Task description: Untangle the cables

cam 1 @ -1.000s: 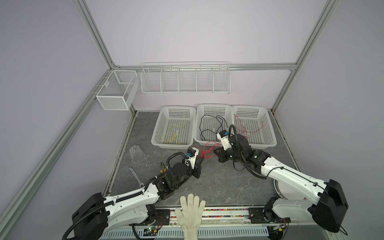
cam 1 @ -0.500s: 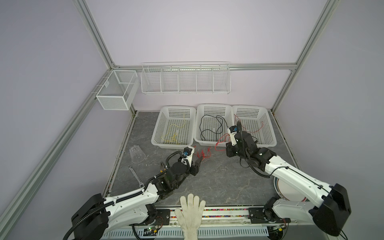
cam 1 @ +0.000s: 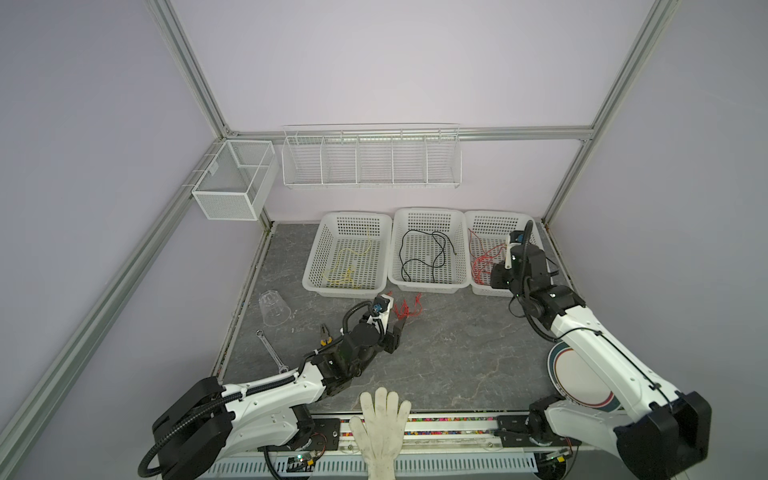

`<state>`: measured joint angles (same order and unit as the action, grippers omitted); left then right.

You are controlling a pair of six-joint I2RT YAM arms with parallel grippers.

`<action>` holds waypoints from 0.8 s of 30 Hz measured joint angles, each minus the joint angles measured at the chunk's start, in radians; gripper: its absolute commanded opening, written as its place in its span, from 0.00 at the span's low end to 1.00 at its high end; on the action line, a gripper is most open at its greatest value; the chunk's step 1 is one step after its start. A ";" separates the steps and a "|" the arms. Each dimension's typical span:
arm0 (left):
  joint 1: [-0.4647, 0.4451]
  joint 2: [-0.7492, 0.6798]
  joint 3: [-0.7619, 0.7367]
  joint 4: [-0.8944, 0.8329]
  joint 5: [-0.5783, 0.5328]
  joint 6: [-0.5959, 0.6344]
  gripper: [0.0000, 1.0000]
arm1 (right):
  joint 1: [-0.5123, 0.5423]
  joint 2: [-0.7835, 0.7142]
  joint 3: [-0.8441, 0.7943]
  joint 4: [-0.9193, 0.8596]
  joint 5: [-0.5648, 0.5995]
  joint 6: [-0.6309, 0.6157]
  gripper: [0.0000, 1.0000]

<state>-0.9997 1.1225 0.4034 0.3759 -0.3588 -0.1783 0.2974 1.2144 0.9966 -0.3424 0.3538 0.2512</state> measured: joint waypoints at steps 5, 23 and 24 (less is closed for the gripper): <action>0.000 0.027 0.027 -0.002 -0.002 0.000 0.64 | -0.111 0.140 0.000 0.014 -0.028 0.026 0.06; 0.039 0.055 0.050 -0.004 -0.121 -0.013 0.65 | -0.192 0.394 0.043 0.070 -0.123 0.072 0.32; 0.042 0.060 0.051 -0.006 -0.127 -0.019 0.65 | -0.192 0.391 0.043 0.070 -0.123 0.071 0.33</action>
<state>-0.9573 1.1824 0.4549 0.3695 -0.4858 -0.1970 0.1055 1.6054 1.0401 -0.2726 0.2310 0.3218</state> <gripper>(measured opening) 0.647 0.310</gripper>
